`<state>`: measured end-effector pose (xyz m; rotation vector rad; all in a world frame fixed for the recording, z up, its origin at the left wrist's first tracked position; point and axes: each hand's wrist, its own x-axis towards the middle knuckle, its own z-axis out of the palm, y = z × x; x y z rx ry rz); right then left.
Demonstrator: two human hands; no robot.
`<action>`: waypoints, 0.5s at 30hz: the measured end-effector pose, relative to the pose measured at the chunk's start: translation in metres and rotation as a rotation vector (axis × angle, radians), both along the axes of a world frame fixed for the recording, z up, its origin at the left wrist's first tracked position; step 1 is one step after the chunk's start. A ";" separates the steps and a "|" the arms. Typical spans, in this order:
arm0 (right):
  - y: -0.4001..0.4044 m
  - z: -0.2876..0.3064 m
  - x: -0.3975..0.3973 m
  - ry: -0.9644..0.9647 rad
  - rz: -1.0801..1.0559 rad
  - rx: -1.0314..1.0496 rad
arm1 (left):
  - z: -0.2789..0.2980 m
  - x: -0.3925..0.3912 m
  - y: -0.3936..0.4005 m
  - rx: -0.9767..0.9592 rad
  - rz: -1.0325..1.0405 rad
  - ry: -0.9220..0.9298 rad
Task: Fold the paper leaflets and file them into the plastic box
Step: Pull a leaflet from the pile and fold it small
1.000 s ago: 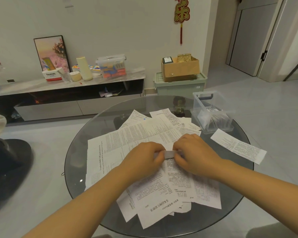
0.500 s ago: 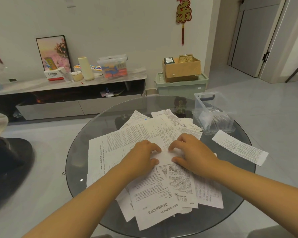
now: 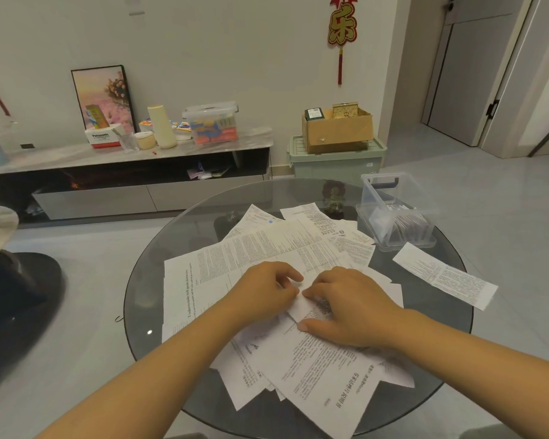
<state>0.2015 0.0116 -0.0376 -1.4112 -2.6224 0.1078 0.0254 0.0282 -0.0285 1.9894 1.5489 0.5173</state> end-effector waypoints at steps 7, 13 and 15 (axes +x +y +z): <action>-0.008 0.003 -0.008 0.143 -0.079 0.032 | 0.003 0.001 -0.002 -0.022 0.017 -0.104; 0.006 0.004 0.000 0.426 -0.317 -0.157 | 0.001 0.006 -0.005 0.141 -0.062 0.005; 0.011 0.001 0.002 0.476 -0.353 -0.193 | 0.000 0.009 -0.008 0.168 -0.118 0.095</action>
